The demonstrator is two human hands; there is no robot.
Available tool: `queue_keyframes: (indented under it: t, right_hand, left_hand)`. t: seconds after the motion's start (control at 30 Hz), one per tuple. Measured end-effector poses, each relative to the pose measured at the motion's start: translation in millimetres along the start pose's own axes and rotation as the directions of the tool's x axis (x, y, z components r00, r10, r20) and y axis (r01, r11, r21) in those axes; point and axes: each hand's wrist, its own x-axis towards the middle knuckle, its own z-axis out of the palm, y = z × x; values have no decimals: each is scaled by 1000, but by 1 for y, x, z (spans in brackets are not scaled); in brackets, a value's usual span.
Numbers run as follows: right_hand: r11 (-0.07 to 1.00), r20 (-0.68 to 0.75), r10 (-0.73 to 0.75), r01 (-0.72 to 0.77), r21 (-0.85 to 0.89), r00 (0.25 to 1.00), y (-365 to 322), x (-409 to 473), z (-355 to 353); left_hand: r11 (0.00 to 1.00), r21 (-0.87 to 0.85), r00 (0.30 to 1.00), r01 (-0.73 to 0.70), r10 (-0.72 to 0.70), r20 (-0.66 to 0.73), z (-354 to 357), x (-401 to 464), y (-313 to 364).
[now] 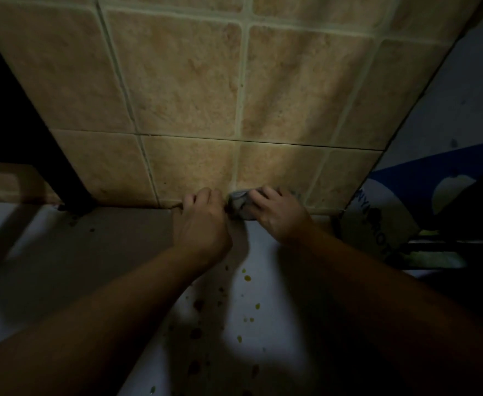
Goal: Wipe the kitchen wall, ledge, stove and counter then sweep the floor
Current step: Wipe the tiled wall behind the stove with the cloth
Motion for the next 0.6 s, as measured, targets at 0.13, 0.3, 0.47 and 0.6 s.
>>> queue_keyframes:
  t: [0.13,0.3,0.47,0.6]
  right_hand:
    - [996,-7,69,-70,-52,998,16,-41,7]
    - [982,50,107,-98,-159,993,34,-45,-11]
    - [911,-101,320,-335,-240,942,56,-43,-36]
    - [844,-103,462,-472,-253,881,49,-44,-26]
  left_hand:
    - [1000,-3,999,1,-1,32,2,0,1]
    - [1000,-9,998,4,-3,56,0,-5,5]
    - [999,-38,998,25,-22,65,-5,-2,6]
    - [998,-55,998,19,-16,57,-3,-2,14]
